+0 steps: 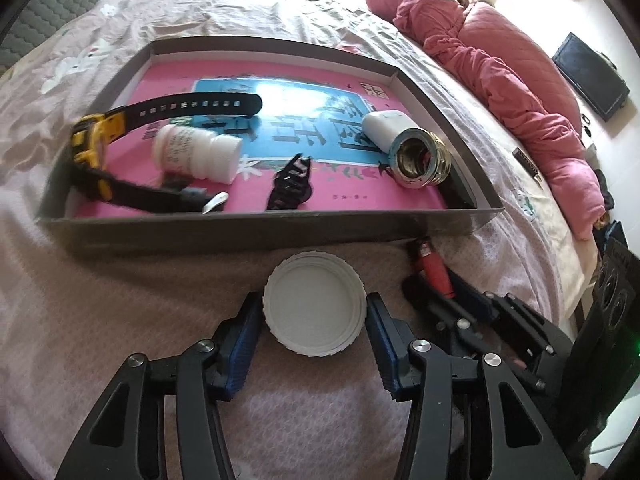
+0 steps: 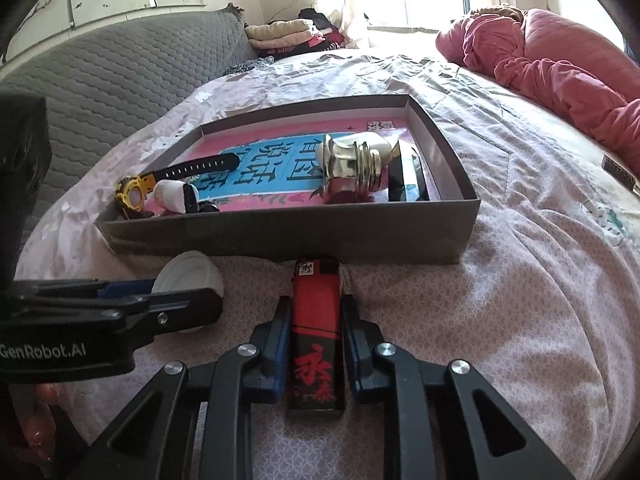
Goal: Organize rigid objects
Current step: 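Grasp the white bottle cap with the left tool while the right tool lifts the lighter, then carry the bottle cap with the left tool while the right tool carries the lighter over the box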
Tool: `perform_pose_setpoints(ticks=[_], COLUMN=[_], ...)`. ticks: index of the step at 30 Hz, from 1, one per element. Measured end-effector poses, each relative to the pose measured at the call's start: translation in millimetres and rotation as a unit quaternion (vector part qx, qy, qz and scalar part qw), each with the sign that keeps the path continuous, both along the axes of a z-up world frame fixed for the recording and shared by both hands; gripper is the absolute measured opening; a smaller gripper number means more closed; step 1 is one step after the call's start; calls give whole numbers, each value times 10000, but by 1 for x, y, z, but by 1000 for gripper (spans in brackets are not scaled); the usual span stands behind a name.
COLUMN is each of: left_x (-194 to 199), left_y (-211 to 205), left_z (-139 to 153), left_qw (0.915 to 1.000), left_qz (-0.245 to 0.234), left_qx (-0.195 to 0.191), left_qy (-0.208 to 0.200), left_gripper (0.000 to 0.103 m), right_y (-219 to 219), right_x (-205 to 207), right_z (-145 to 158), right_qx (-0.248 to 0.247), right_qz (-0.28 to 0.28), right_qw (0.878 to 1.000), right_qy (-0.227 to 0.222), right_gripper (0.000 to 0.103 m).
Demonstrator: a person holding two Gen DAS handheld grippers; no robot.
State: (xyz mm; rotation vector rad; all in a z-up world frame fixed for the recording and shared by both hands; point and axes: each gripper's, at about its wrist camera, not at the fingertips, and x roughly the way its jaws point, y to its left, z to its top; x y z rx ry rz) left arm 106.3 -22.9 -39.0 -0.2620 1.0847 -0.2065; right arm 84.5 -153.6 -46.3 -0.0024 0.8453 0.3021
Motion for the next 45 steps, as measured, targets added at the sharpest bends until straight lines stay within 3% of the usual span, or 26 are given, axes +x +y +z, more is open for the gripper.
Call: perform_pose_setpoints(ticks=[10, 23, 35, 45], left_x=[-21, -29, 2, 28], left_y=[18, 39, 41, 41], left_z=[9, 50, 66, 60], left_qw=[9997, 9970, 9955, 9946], left_qz=[218, 517, 480, 450], left_qx=[-4, 14, 226, 478], left_qy=[-130, -582, -784, -801], left_gripper=[53, 53, 53, 53], right_y=[-4, -12, 3, 8], right_x=[-18, -19, -9, 13], right_z=[23, 45, 52, 51], right_qx=[289, 627, 490, 484], right_qz=[66, -3, 337, 405], right_qw=[9992, 9951, 9922, 9910], right_qy=[-283, -763, -1092, -1180], right_gripper=[24, 24, 24, 24])
